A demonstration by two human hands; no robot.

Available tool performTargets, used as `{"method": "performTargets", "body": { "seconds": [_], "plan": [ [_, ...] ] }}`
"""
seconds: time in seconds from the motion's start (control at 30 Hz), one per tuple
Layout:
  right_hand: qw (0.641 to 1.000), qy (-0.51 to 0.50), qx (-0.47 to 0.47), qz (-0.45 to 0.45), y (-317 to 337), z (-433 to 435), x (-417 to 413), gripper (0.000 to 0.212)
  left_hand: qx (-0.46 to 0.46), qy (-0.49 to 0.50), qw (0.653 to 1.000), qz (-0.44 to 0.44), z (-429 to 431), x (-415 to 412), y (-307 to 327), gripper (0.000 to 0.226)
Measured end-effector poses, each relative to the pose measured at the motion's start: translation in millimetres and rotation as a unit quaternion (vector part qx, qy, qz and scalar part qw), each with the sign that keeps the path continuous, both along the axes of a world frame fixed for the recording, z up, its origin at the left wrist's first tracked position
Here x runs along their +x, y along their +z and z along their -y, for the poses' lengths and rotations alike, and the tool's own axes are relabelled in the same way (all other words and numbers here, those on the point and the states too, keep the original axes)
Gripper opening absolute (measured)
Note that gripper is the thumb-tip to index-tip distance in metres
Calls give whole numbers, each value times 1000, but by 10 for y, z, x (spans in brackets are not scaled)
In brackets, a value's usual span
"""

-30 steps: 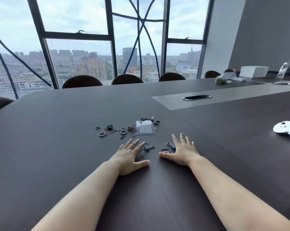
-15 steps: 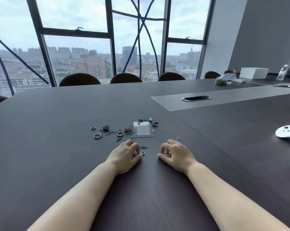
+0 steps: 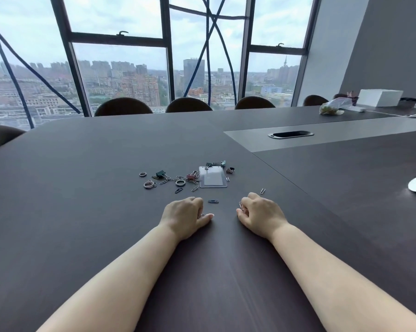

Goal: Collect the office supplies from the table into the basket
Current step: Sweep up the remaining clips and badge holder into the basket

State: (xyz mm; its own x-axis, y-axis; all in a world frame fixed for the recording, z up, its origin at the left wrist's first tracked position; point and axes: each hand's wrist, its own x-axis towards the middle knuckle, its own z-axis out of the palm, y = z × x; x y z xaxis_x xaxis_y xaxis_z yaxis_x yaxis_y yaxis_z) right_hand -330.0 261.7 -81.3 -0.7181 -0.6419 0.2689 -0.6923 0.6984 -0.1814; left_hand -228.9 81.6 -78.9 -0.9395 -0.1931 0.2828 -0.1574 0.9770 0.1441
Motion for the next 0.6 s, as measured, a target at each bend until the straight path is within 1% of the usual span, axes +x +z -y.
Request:
{"method": "performTargets", "body": {
  "seconds": [0.1,0.3,0.37,0.43,0.5,0.6],
  "plan": [
    [1000,-2,-7,12,6,13,33,22,17,4,1000,-5,-16,10,-13,34],
    [1000,16,-16,-12,35,-7,86,21,33,38,999,-9,-21,28,4,39],
    [999,27,-29,-11,40,-31,113,19,69,51,996,-25,-20,70,18,37],
    [998,31,-62,-4,41,-41,138,22,122,55,989,-70,-9,174,51,31],
    [990,41,-132,22,78,2,203,24,162,59,977,-122,46,376,121,29],
    [969,90,-226,43,199,273,437,25,158,68,969,-177,246,828,348,36]
  ]
}}
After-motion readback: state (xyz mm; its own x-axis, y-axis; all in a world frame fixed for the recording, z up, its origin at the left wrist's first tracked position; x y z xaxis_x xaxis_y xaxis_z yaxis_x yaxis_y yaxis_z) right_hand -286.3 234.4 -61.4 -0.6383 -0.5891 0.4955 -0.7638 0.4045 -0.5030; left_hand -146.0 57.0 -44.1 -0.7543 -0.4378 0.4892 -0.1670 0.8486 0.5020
